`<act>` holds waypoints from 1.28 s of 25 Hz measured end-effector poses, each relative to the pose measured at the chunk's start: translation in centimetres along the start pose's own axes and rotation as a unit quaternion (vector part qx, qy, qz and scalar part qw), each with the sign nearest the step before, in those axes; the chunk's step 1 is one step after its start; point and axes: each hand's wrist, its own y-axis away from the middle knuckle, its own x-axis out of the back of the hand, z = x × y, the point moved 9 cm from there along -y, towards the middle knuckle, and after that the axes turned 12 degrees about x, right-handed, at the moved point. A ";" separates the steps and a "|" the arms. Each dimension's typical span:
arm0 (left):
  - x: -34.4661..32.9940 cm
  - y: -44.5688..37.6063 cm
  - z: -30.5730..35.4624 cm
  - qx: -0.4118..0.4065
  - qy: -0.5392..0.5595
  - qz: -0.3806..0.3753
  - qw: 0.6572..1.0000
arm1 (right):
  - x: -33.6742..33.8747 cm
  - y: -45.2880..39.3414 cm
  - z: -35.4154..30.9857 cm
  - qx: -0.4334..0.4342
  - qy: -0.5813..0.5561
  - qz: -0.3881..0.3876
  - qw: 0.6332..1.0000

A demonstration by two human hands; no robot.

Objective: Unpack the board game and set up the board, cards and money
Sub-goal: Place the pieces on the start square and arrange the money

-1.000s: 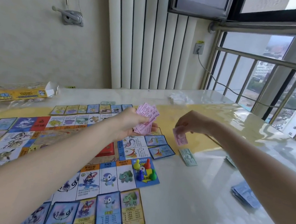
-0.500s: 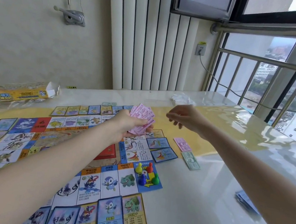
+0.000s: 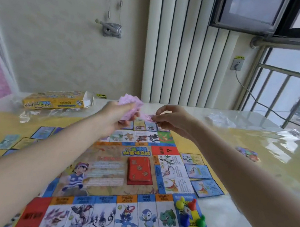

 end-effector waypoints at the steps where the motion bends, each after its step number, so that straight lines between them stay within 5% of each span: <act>1: 1.8 -0.8 0.6 0.002 0.018 0.013 1.000 | -0.3 -1.8 0.5 0.000 0.027 0.016 1.000; 7: 7.6 -5.6 0.7 0.050 0.063 0.029 0.996 | -2.1 -11.8 3.8 0.042 0.189 0.175 0.965; 17: 11.4 -8.3 -1.4 0.048 0.020 0.047 0.998 | -6.3 -15.9 6.2 0.057 0.540 0.130 0.830; 19: 12.4 -7.7 -0.6 0.026 0.020 0.054 0.998 | -7.3 -14.9 2.7 0.118 0.445 0.154 0.874; 22: 14.8 -5.5 1.1 -0.011 0.041 0.073 0.996 | -14.0 -12.8 -0.3 0.122 0.155 -0.023 0.980; 24: 16.6 -3.3 1.7 -0.022 0.033 0.091 0.995 | -18.5 -11.0 -1.8 0.116 0.039 -0.106 0.987; 28: 21.4 1.6 2.0 -0.034 -0.015 0.139 0.990 | -24.1 -9.9 -2.4 0.078 -0.049 -0.102 0.991; 32: 28.0 5.6 1.9 -0.050 -0.020 0.245 0.968 | -29.1 -8.7 -1.7 0.039 -0.015 -0.093 0.995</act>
